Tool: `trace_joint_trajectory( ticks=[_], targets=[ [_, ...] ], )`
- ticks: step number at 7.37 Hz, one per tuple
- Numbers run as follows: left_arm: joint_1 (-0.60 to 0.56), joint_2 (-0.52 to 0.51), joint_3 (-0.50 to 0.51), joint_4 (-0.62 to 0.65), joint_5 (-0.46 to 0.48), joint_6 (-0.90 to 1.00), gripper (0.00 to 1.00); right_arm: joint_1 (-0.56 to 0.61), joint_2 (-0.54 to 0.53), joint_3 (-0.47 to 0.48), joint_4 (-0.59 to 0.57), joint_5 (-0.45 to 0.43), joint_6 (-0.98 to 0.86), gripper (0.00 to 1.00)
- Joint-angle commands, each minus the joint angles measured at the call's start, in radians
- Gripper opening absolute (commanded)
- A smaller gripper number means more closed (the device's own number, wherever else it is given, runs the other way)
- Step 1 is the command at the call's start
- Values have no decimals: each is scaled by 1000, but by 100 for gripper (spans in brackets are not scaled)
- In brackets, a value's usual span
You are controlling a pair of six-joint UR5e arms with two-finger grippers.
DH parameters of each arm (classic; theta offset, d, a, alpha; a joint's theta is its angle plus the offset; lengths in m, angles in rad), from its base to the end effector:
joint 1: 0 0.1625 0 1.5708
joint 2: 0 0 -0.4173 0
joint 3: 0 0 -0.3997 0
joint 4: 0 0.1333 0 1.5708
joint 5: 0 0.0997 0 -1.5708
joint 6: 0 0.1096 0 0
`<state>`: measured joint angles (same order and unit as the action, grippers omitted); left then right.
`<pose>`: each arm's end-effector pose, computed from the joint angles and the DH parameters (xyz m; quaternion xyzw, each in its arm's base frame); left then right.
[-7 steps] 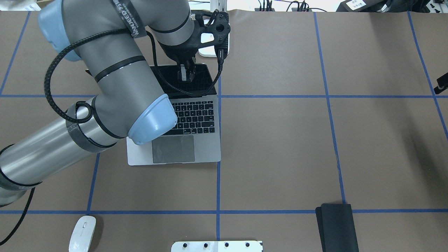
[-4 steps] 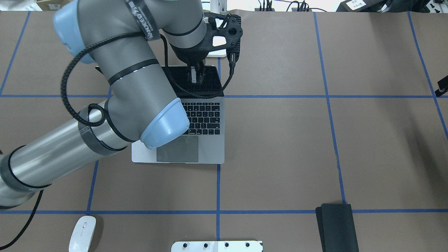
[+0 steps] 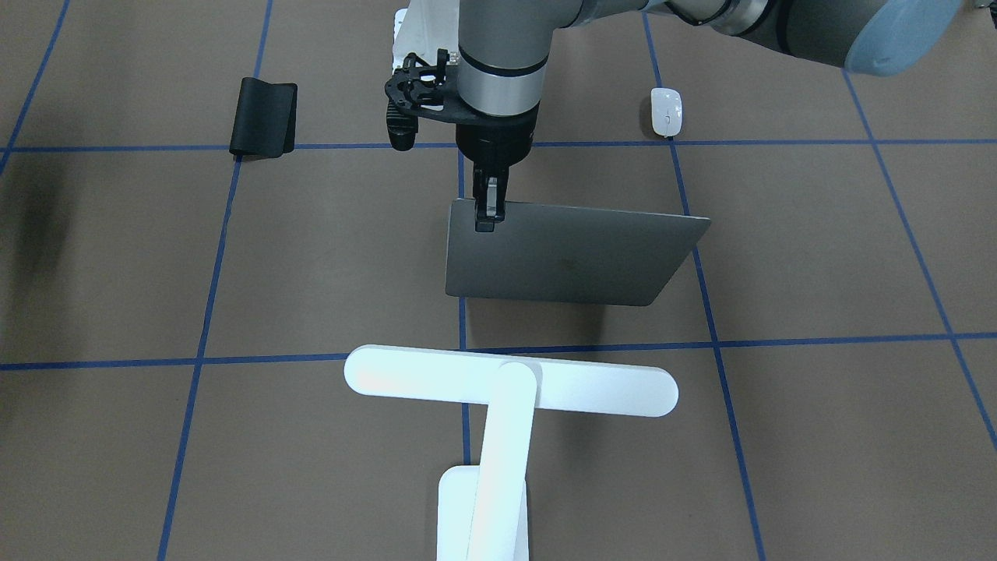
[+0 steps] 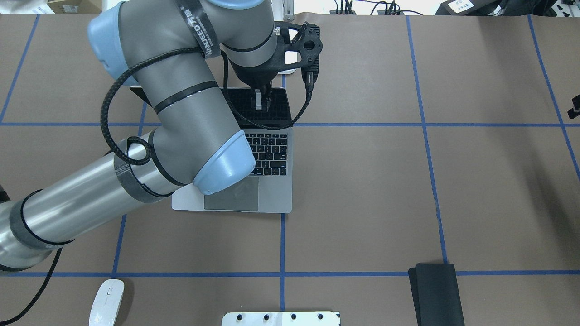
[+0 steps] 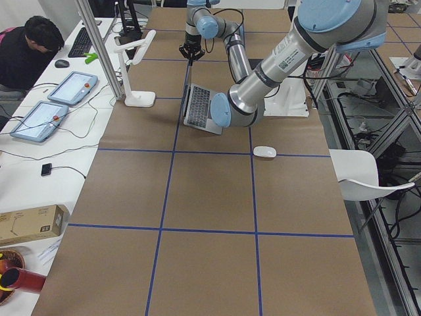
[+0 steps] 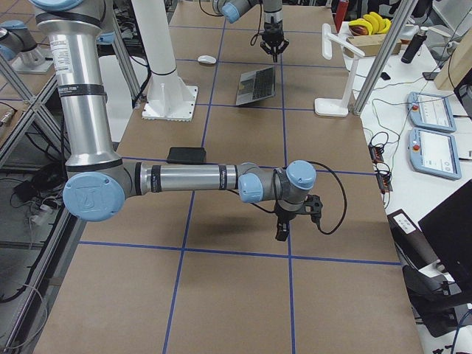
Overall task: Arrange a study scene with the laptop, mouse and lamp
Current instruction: 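Nudge the laptop with the left gripper to square it below the lamp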
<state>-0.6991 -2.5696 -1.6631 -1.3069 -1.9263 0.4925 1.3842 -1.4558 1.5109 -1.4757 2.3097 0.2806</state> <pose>0.4581 -0.5094 0.0300 0.3580 0.2336 0.6233 0.6548 -0.0450 -0.5590 0.6202 -0.0153 -0.3665 0.0166 0.9301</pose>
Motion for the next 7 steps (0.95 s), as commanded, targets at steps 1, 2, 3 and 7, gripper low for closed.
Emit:
trace_joint_trajectory(
  ticks=[1,2,3,7],
  targets=[
    [12,12,23,-52,0,-83,0,15,0,29,-1,4,2,100],
    [12,15,20,-52,-2,-116,0,21,-1,47,-3,4,2,100],
    [10,19,14,-49,-6,-126,0,21,-6,58,-3,4,2,100],
    [13,31,13,-58,-7,-204,0,22,-8,66,-3,2,2,100]
  ],
)
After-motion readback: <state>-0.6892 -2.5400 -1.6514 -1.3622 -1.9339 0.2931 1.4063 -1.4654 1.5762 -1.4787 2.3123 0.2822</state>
